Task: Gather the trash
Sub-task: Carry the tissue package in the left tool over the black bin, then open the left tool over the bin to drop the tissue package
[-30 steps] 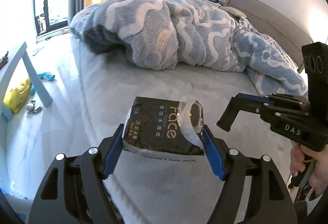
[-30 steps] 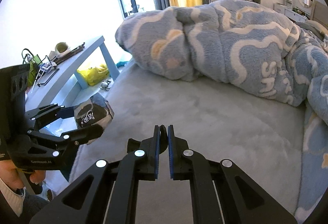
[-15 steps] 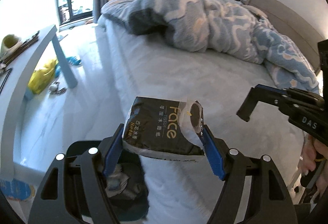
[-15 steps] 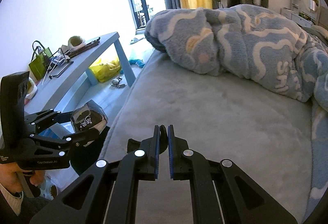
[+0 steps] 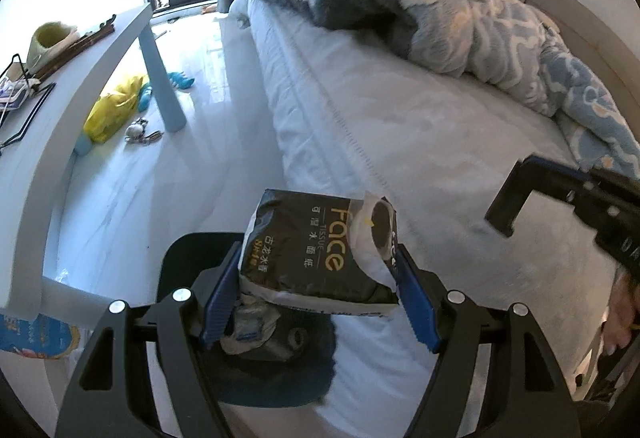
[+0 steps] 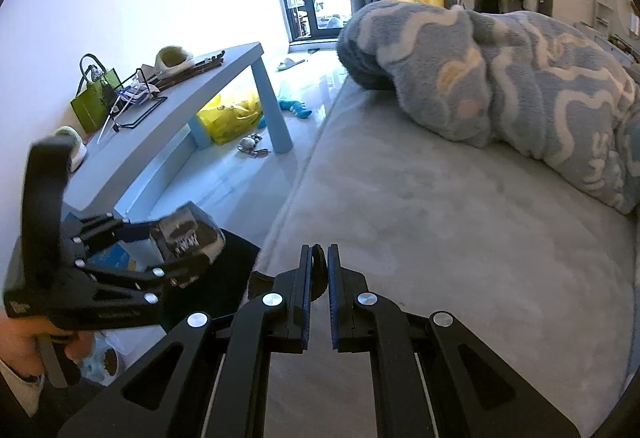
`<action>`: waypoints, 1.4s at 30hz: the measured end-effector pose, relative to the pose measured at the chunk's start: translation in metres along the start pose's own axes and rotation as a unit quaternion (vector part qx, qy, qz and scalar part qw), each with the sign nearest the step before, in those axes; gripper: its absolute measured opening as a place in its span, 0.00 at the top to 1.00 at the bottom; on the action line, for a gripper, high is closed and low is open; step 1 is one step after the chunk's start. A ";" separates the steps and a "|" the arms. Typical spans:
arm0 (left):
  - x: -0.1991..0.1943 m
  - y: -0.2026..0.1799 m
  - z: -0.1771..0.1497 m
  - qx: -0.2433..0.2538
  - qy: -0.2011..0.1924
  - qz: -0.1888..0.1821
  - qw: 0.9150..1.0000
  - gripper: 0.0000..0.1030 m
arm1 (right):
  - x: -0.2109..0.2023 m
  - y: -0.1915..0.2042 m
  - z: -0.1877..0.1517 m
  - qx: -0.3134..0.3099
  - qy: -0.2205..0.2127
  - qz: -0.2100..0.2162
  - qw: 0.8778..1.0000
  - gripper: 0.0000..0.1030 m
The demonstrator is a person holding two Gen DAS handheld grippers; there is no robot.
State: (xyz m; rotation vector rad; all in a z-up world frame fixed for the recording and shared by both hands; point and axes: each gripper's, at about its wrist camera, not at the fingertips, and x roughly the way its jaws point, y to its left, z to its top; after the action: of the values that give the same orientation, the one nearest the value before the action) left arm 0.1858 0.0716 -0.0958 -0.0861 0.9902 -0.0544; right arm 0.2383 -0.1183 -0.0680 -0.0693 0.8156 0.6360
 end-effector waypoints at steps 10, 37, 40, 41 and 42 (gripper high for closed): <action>0.022 0.052 -0.024 -0.014 0.061 0.017 0.998 0.27 | 0.027 0.047 0.015 -0.020 0.011 0.024 0.999 0.93; -0.024 0.127 -0.032 -0.047 0.009 0.009 0.999 0.20 | 0.123 0.132 0.007 -0.061 0.107 0.041 0.992 0.93; -0.041 0.130 -0.026 -0.041 -0.029 0.017 0.999 0.23 | 0.134 0.137 0.002 -0.060 0.122 0.045 0.990 0.93; -0.047 0.131 -0.025 -0.041 -0.044 0.018 0.998 0.24 | 0.137 0.139 0.001 -0.060 0.127 0.048 0.989 0.93; -0.052 0.132 -0.024 -0.042 -0.053 0.018 0.998 0.26 | 0.141 0.140 -0.001 -0.060 0.133 0.049 0.988 0.93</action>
State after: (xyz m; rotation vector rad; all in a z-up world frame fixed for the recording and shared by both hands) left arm 0.1381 0.2059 -0.0785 -0.1466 0.8877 0.0237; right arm 0.2326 0.0665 -0.1420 -0.2282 1.0430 0.7798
